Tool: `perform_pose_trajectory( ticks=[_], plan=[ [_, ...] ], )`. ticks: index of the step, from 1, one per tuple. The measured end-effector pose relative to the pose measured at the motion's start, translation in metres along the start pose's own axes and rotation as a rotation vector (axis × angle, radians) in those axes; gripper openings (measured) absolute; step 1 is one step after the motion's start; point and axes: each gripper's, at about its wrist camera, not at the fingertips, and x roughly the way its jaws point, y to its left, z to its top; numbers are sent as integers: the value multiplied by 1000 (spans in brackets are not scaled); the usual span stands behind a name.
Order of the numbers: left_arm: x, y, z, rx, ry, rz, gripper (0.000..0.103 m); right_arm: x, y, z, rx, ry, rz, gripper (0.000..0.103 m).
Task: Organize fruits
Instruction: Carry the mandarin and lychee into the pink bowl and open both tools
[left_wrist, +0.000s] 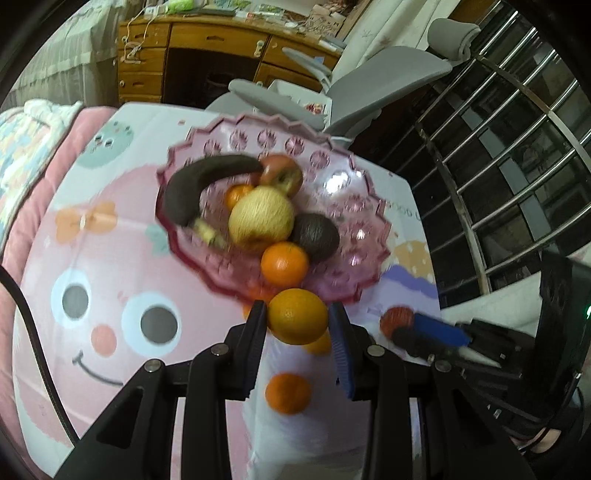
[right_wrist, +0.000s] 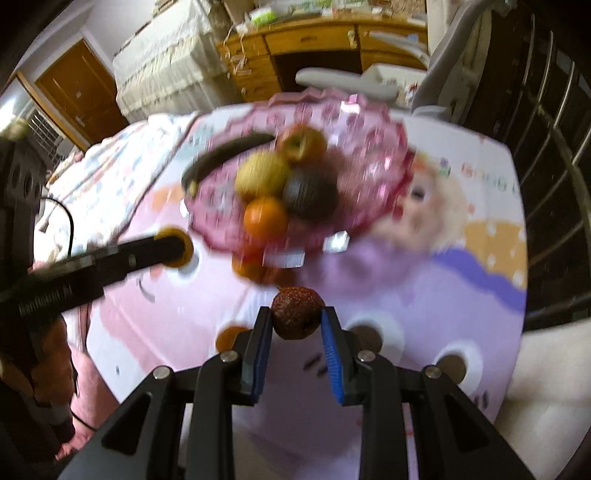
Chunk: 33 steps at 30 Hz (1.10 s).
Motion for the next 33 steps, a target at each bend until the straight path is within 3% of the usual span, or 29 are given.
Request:
perform_pose_trajectory(
  ticks=[8, 13, 19, 26, 29, 30, 33],
  plan=[
    [7, -6, 27, -25, -60, 7, 33, 2, -9, 51, 8, -110, -37, 27],
    [19, -1, 32, -37, -50, 12, 33, 11, -16, 74, 24, -139, -38, 28],
    [36, 7, 36, -38, 2, 36, 33, 27, -20, 97, 28, -158, -37, 28],
    [45, 14, 39, -38, 10, 24, 33, 51, -26, 104, 67, -136, -33, 28],
    [45, 15, 41, -43, 12, 3, 44, 56, -30, 104, 96, -136, -31, 28],
    [45, 14, 41, -41, 13, 4, 53, 58, -32, 104, 112, -136, -34, 29],
    [44, 15, 41, -38, 25, 7, 56, 59, -36, 104, 147, -134, -31, 35]
  ],
)
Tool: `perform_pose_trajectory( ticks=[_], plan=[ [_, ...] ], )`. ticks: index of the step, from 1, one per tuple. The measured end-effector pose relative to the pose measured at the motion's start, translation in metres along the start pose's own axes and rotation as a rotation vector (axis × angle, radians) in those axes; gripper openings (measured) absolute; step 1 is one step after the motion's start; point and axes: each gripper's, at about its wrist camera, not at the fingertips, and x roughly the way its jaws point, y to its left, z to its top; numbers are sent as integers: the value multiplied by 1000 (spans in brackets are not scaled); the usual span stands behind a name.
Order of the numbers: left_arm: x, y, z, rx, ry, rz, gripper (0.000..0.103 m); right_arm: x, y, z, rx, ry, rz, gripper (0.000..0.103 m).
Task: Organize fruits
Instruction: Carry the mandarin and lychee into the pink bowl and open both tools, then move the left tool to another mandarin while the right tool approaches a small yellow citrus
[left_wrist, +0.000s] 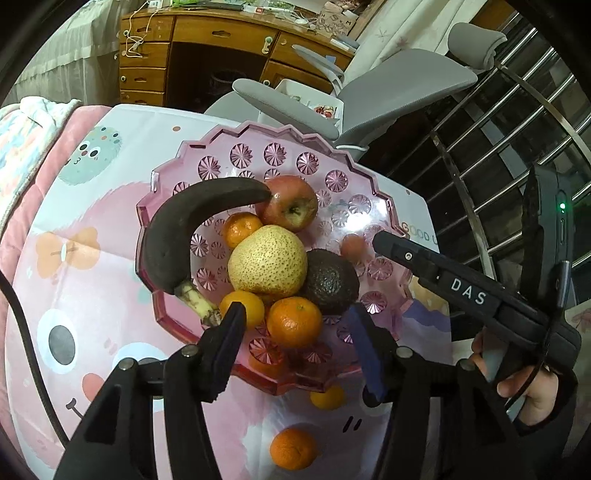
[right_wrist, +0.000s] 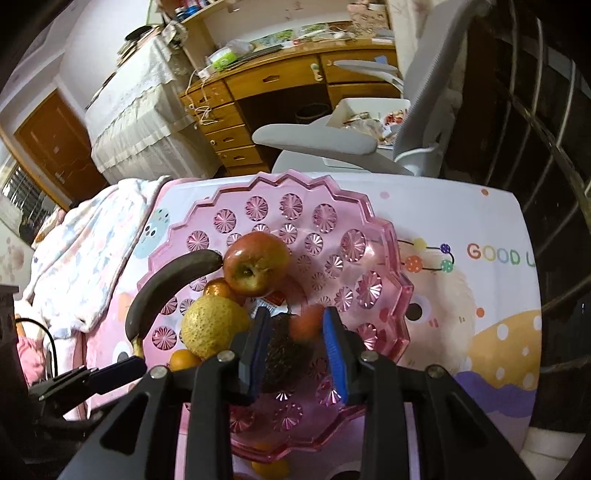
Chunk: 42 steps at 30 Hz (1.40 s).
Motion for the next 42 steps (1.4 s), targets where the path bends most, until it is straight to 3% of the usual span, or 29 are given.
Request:
perform_pose_trajectory(
  ticks=[2, 24, 35, 42],
  plan=[
    [-2, 2, -1, -2, 3, 2, 58, -1, -1, 0, 7, -1, -3, 42],
    [-21, -1, -62, 55, 81, 3, 69, -55, -6, -67, 108, -42, -34, 43],
    [2, -17, -97, 110, 175, 9, 70, -62, -14, -105, 53, -52, -40, 47],
    [16, -16, -112, 137, 224, 29, 70, -53, -10, -126, -84, -41, -55, 47]
  ],
)
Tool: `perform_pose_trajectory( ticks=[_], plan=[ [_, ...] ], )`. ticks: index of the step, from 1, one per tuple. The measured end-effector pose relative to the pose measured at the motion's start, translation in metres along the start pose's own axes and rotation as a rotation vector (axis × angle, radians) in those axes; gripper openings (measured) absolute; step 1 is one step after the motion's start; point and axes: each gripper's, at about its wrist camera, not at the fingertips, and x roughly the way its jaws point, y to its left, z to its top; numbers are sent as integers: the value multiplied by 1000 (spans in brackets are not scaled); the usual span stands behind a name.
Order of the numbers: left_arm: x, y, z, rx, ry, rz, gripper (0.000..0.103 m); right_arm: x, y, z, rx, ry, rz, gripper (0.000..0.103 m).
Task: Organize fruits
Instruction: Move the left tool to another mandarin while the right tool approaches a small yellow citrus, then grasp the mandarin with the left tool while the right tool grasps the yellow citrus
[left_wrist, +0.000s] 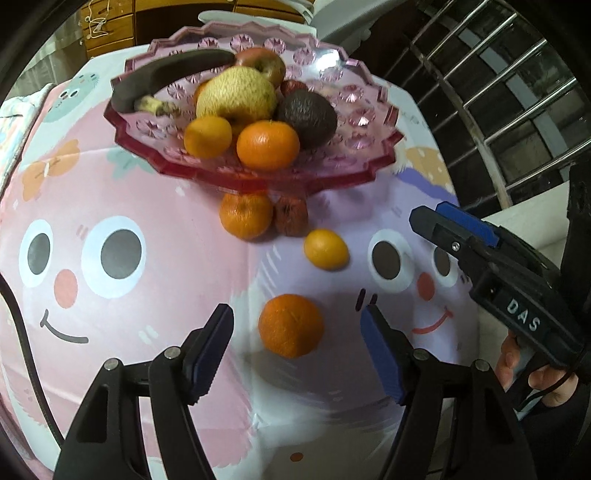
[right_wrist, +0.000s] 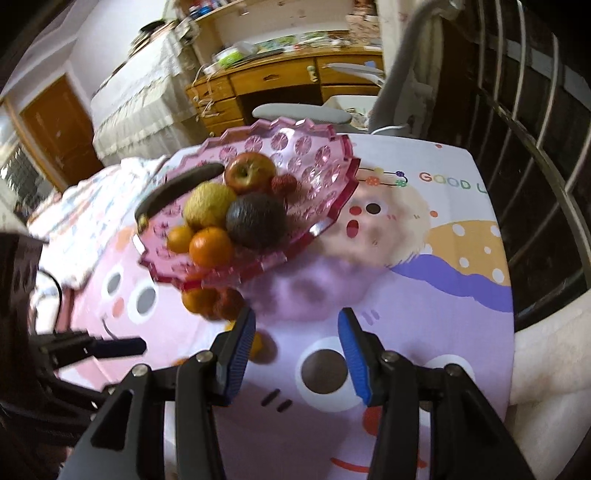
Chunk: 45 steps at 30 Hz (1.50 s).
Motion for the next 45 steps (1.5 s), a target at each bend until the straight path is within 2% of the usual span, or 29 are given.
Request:
perform_pose_trajectory(
  ticks=[12, 17, 26, 36, 45],
  plan=[
    [24, 4, -5, -3, 49, -3, 68, 19, 14, -20, -189, -17, 62, 47],
    [33, 2, -5, -4, 58, -14, 56, 28, 25, -22, -254, 3, 74, 47],
    [41, 3, -4, -5, 59, -18, 45, 43, 27, -22, -272, 41, 103, 47],
    [39, 8, -3, -3, 57, -45, 43, 52, 31, -21, -289, 62, 139, 47],
    [15, 20, -1, -20, 13, -38, 42, 60, 38, -23, -302, 117, 155, 46]
  ],
)
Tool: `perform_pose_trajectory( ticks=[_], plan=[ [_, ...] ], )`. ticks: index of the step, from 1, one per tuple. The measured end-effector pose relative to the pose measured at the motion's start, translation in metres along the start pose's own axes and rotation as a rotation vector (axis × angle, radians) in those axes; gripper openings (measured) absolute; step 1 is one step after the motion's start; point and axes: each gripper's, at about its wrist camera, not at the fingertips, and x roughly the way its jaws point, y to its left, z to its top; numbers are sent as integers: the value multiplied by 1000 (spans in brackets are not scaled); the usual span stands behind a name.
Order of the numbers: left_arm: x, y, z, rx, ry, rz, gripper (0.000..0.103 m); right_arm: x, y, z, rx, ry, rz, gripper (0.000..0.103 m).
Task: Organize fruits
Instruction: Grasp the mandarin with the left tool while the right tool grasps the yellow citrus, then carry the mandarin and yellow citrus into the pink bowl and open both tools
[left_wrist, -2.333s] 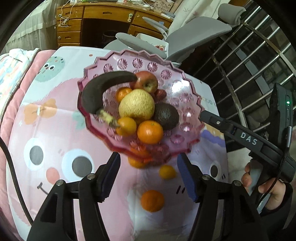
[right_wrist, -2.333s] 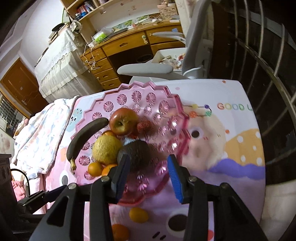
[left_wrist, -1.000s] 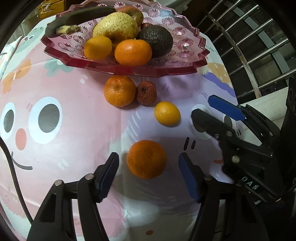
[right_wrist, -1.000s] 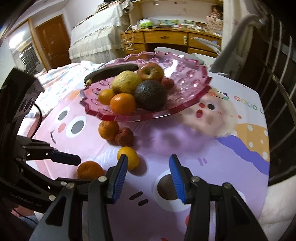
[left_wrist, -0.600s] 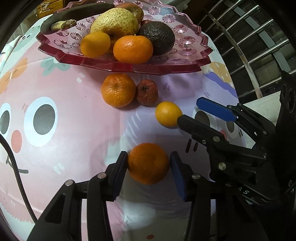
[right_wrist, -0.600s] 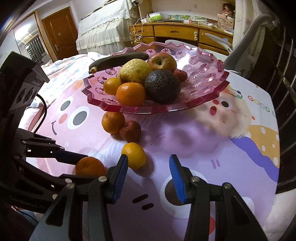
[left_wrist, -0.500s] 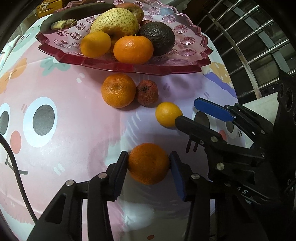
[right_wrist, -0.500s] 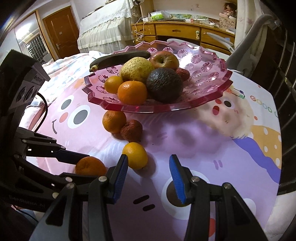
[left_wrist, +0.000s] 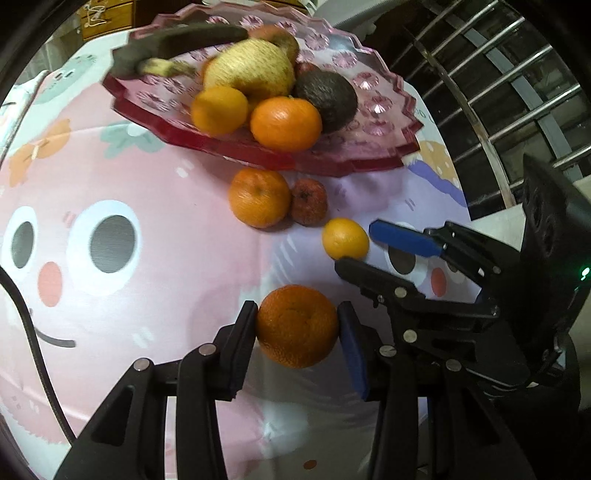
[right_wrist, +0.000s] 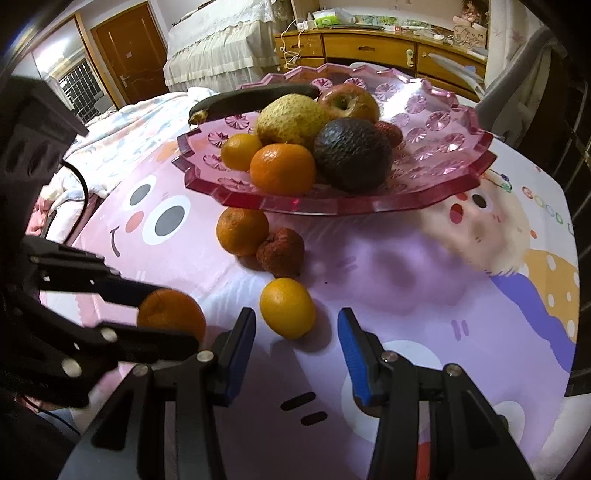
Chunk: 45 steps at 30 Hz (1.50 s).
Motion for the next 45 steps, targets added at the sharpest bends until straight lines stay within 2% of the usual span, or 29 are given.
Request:
perform_pose_trajectory(
  ticks=[4, 12, 25, 30, 37, 45],
  plan=[
    [-17, 6, 7, -5, -35, 14, 42, 5, 6, 0, -15, 18, -5, 45],
    [-55, 11, 23, 13, -109, 37, 43, 8, 14, 3, -32, 42, -36, 32],
    [-112, 12, 63, 71, -273, 76, 43, -10, 26, 8, -57, 70, -24, 30],
    [-130, 12, 87, 81, -347, 84, 43, -29, 34, 18, -90, 46, 6, 30],
    [-138, 14, 113, 86, -404, 89, 43, -58, 38, 38, -108, -21, 33, 30],
    [-124, 22, 134, 76, -422, 91, 43, -83, 28, 68, -85, -120, -28, 30]
  ],
)
